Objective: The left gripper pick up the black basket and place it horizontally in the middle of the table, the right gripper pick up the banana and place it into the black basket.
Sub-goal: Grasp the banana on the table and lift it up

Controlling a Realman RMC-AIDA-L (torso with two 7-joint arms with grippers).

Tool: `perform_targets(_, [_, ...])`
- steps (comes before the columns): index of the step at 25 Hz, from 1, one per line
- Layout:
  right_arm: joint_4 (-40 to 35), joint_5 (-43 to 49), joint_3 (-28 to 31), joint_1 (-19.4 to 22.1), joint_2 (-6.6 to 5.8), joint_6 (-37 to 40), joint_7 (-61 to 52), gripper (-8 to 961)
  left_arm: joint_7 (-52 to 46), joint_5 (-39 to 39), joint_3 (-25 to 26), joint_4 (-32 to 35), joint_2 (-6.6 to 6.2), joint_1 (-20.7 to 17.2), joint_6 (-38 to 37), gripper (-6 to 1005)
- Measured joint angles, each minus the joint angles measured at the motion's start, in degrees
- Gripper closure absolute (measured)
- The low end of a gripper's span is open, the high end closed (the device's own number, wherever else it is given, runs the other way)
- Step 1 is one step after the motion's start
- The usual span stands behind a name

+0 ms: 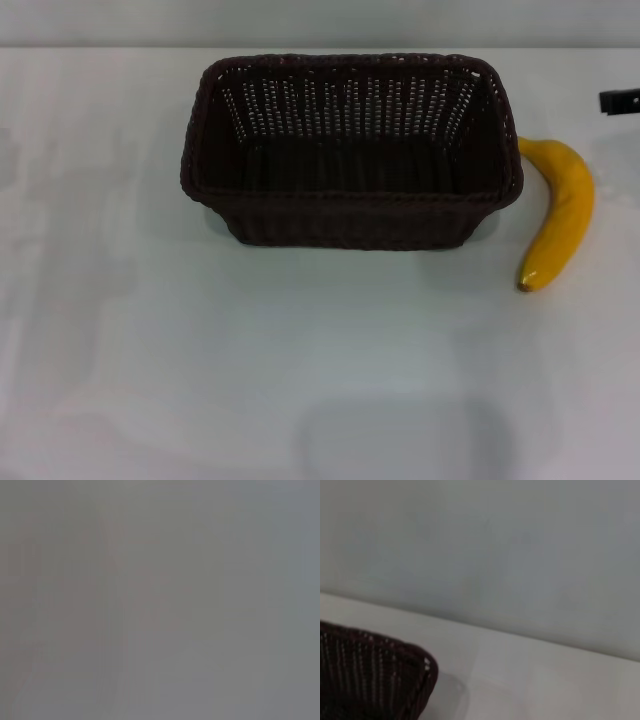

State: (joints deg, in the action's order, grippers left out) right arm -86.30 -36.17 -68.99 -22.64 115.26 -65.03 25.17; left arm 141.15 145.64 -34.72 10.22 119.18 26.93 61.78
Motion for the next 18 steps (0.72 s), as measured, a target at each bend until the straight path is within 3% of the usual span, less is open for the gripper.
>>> perform_targets(10, [1.58, 6.56, -6.46, -2.25, 0.05, -1.93, -5.24, 89, 0.11, 0.0, 0.0, -0.02, -0.09, 0.08, 0.01, 297])
perform_targets(18, [10.35, 6.85, -6.78, -6.07, 0.03, -0.99, -4.99, 89, 0.16, -0.01, 0.0, -0.02, -0.16, 0.28, -0.01, 299])
